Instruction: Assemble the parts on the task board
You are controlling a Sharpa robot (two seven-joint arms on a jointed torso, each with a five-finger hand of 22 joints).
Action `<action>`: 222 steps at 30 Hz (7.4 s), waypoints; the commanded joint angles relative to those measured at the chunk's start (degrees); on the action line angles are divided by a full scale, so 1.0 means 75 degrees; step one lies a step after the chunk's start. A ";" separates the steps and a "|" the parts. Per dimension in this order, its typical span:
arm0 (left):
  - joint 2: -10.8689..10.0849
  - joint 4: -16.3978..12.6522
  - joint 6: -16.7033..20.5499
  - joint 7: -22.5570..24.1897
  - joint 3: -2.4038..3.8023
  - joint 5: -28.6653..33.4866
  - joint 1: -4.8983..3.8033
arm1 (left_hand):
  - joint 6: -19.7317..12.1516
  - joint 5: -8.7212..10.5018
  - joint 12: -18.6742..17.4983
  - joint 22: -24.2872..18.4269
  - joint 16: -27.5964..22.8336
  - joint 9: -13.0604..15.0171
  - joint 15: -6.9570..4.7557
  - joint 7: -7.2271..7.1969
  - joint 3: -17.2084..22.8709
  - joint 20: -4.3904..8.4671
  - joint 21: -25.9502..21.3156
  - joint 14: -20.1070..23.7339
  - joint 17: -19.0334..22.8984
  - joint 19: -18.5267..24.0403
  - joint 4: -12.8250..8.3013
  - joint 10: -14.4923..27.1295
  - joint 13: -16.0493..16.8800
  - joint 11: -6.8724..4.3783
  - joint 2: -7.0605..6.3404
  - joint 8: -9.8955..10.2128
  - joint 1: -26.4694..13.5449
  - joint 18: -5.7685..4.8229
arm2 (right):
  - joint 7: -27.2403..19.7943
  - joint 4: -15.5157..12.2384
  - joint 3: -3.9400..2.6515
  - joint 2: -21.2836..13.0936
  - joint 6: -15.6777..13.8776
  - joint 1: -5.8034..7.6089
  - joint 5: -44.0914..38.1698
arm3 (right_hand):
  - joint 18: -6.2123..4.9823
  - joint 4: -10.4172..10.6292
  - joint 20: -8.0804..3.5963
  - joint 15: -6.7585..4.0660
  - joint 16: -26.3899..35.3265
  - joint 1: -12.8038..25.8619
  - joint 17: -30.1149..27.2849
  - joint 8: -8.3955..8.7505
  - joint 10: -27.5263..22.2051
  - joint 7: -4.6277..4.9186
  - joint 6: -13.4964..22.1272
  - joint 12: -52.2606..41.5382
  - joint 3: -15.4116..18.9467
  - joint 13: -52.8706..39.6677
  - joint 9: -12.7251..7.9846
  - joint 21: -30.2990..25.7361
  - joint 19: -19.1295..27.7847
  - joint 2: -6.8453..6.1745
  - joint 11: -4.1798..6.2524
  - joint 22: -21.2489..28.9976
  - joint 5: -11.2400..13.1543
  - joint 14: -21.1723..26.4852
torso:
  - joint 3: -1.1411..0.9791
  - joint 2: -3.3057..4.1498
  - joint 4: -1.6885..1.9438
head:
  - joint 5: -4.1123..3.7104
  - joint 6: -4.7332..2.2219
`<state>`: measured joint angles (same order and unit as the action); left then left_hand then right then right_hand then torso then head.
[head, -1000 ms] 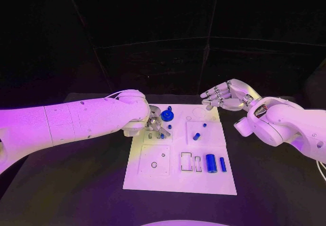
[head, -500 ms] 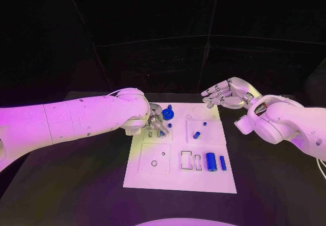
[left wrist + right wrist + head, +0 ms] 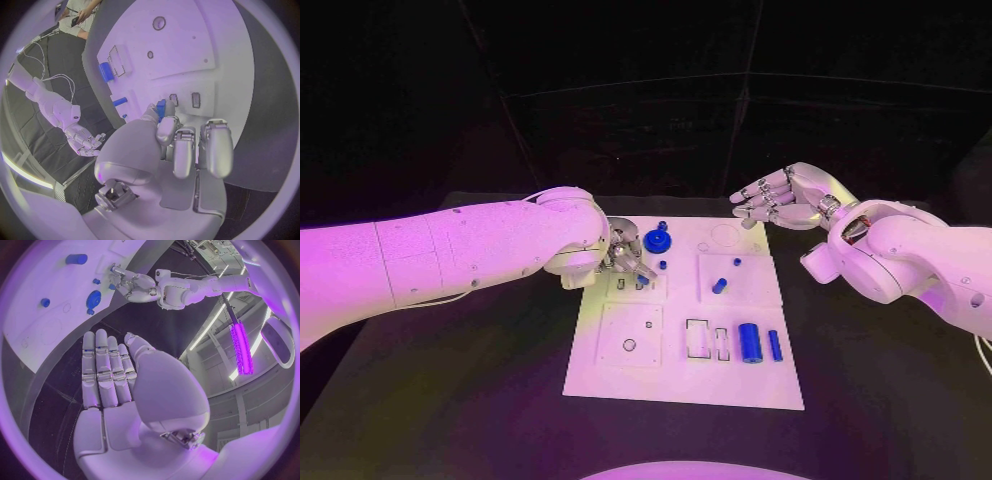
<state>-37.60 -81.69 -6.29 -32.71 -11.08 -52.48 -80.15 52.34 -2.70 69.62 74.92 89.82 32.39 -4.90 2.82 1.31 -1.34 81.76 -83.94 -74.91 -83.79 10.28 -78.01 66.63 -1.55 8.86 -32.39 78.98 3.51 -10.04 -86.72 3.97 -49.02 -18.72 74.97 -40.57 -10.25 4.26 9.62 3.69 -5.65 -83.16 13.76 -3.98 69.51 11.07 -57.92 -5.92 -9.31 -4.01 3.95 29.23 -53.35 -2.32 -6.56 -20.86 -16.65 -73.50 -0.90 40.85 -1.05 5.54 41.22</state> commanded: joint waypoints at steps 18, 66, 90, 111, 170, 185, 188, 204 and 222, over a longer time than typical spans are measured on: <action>-0.0455 -0.0684 0.2331 -0.0011 -0.0059 -0.0347 0.0171 | 0.0107 -0.0015 -0.0132 0.0124 0.0023 0.0340 -0.0022 -0.0078 0.3604 0.0012 -0.0075 -0.0807 -0.2012 0.0014 -0.1352 -0.0094 -0.0086 -0.0041 -0.1110 -0.0117 -0.1231 -0.0045 | -0.0020 0.0153 -0.0004 0.0019 0.0100 0.0016 -0.0038 | 0.0005 0.0050 0.0047 0.0035 0.0099 0.0098 -0.0021 -0.0009 -0.0047 0.0026 0.0077 0.0037 -0.0082 0.0017 -0.0003 -0.0075 0.0006 -0.0086 -0.0065 0.0031 -0.0029 0.0002 | -0.0032 -0.0054 0.0122 | 0.0028 0.0110; -0.0363 -0.0650 0.1747 -0.0137 -0.0276 -0.0496 0.0376 | 0.0104 -0.0018 -0.0155 0.0129 0.0023 0.0454 -0.0026 -0.0084 0.4154 0.0017 -0.0092 -0.0807 -0.2012 0.0014 -0.1429 -0.0098 -0.0115 -0.0050 -0.1287 -0.0197 -0.1510 -0.0043 | -0.0012 0.0212 -0.0004 0.0125 0.0163 0.0015 -0.0051 | 0.0002 0.0089 0.0062 0.0044 0.0136 0.0169 -0.0026 -0.0013 -0.0058 0.0026 0.0082 0.0038 -0.0118 0.0019 0.0000 -0.0116 0.0014 -0.0085 -0.0068 0.0051 0.0024 0.0000 | -0.0037 -0.0046 0.0112 | 0.0044 0.0267; -0.0284 -0.0558 0.1509 -0.0206 -0.0276 -0.0492 0.0376 | 0.0095 -0.0016 -0.0145 0.0129 0.0023 0.0471 -0.0025 -0.0084 0.4213 0.0017 -0.0095 -0.0807 -0.2012 0.0015 -0.1459 -0.0105 -0.0104 -0.0049 -0.1337 -0.0207 -0.1547 -0.0043 | -0.0016 0.0173 -0.0003 0.0157 0.0198 0.0014 -0.0057 | 0.0003 0.0097 0.0072 0.0054 0.0169 0.0188 -0.0034 -0.0013 -0.0071 0.0029 0.0089 0.0041 -0.0144 0.0020 0.0000 -0.0147 0.0031 -0.0088 -0.0072 0.0067 0.0027 0.0026 | -0.0040 -0.0050 0.0118 | 0.0038 0.0318; -0.0117 -0.0291 0.1057 -0.0400 -0.0274 -0.0473 0.0373 | 0.0265 -0.0013 -0.0057 0.0192 0.0023 0.0540 -0.0049 -0.0142 0.4014 0.0030 -0.0071 -0.0807 -0.2012 -0.0011 -0.1286 -0.0175 -0.0029 -0.0085 -0.1551 -0.0303 -0.2067 -0.0053 | -0.0001 0.0141 -0.0003 0.0161 0.0216 0.0014 -0.0057 | 0.0003 0.0097 0.0072 0.0054 0.0169 0.0188 -0.0034 -0.0013 -0.0071 0.0029 0.0089 0.0041 -0.0144 0.0020 0.0000 -0.0147 0.0031 -0.0088 -0.0072 0.0067 0.0027 0.0026 | -0.0040 -0.0047 0.0118 | 0.0030 0.0375; -0.0298 -0.0518 0.1336 -0.0204 -0.0207 -0.0473 0.0313 | 0.0453 -0.0016 0.0087 0.0353 0.0023 0.0788 -0.0146 -0.0261 0.0909 0.0127 -0.0042 -0.0807 -0.2012 -0.0080 0.0099 -0.0232 0.0066 -0.0184 -0.1733 -0.0642 -0.3194 -0.0076 | -0.0017 0.0171 -0.0003 0.0139 0.0189 0.0014 -0.0057 | 0.0005 0.0160 0.0116 0.0097 0.0251 0.0311 -0.0059 0.0000 -0.0131 0.0057 0.0146 0.0052 -0.0186 0.0022 -0.0003 -0.0267 0.0070 -0.0132 -0.0106 0.0131 0.0036 0.0100 | -0.0025 -0.0047 0.0125 | -0.0049 0.0293; -0.0603 -0.0463 0.0530 -0.0379 0.0312 -0.0473 -0.0341 | -0.0190 -0.0022 -0.0552 -0.0009 0.0023 0.0481 0.0012 0.0005 0.0131 0.0011 -0.0353 -0.0807 -0.2012 0.0104 0.0352 0.0233 -0.0647 0.0032 -0.1556 -0.0152 -0.2655 0.0004 | -0.0010 0.0264 -0.0003 0.0146 0.0189 0.0014 -0.0057 | 0.0003 0.0196 0.0135 0.0113 0.0260 0.0378 -0.0066 0.0001 -0.0151 0.0067 0.0169 0.0049 -0.0180 0.0019 -0.0003 -0.0316 0.0077 -0.0159 -0.0119 0.0159 0.0037 0.0120 | -0.0037 -0.0040 0.0118 | -0.0034 0.0209; -0.0486 -0.0108 0.0294 -0.0424 0.0322 -0.0473 -0.0410 | -0.0257 -0.0026 -0.0718 -0.0036 0.0023 0.0226 0.0095 0.0107 -0.0055 -0.0079 -0.0389 -0.0807 -0.2012 0.0118 0.0393 0.0335 -0.0849 0.0123 -0.1456 0.0086 -0.2464 0.0010 | -0.0007 0.0268 -0.0003 0.0153 0.0188 0.0014 -0.0057 | 0.0003 0.0198 0.0137 0.0115 0.0262 0.0381 -0.0067 0.0000 -0.0154 0.0067 0.0171 0.0049 -0.0181 0.0019 -0.0002 -0.0322 0.0078 -0.0160 -0.0120 0.0162 0.0035 0.0126 | -0.0043 -0.0044 0.0126 | -0.0042 0.0197; 0.0594 0.2085 -0.0464 -0.0271 0.0268 -0.0473 -0.0304 | -0.0146 -0.0024 -0.0777 -0.0017 0.0023 -0.0071 0.0136 0.0145 -0.0347 -0.0135 -0.0396 -0.0807 -0.2012 0.0112 0.0495 0.0375 -0.0961 0.0162 -0.1312 0.0253 -0.2301 0.0015 | -0.0010 0.0279 -0.0003 0.0211 0.0213 0.0013 -0.0057 | 0.0003 0.0199 0.0141 0.0118 0.0266 0.0382 -0.0071 0.0000 -0.0160 0.0067 0.0175 0.0048 -0.0189 0.0018 -0.0002 -0.0337 0.0083 -0.0159 -0.0121 0.0171 0.0029 0.0139 | -0.0021 -0.0031 0.0101 | 0.0002 0.0163; 0.1042 0.2932 -0.0831 0.0094 0.0253 -0.0484 -0.0074 | -0.0042 -0.0019 -0.0764 0.0010 0.0023 -0.0216 0.0142 0.0141 -0.0633 -0.0147 -0.0390 -0.0807 -0.2012 0.0103 0.0619 0.0387 -0.0976 0.0163 -0.1329 0.0287 -0.2300 0.0012 | -0.0044 0.0294 -0.0003 0.0276 0.0182 0.0012 -0.0057 | -0.0004 0.0175 0.0145 0.0116 0.0265 0.0350 -0.0075 -0.0004 -0.0168 0.0064 0.0181 0.0043 -0.0220 0.0016 0.0000 -0.0365 0.0083 -0.0162 -0.0117 0.0187 0.0008 0.0150 | -0.0028 -0.0045 0.0106 | -0.0008 0.0216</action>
<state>-29.85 -59.86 -10.70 -33.41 -9.21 -55.87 -80.62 51.72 -2.69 63.90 74.90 89.82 30.81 -4.17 3.88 -3.16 -2.05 79.01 -84.05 -74.91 -83.06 14.85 -75.23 59.26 -0.20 -0.99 -30.59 61.44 3.52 -9.82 -84.49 3.98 -47.00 -17.47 74.95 -40.94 -10.24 5.60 10.24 4.50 -3.86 -80.90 13.25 -3.98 68.68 11.70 -56.91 -5.69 -10.65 -3.94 3.96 26.90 -52.74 -3.68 -7.37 -19.55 -16.64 -72.68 -1.12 40.56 -0.28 5.51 42.75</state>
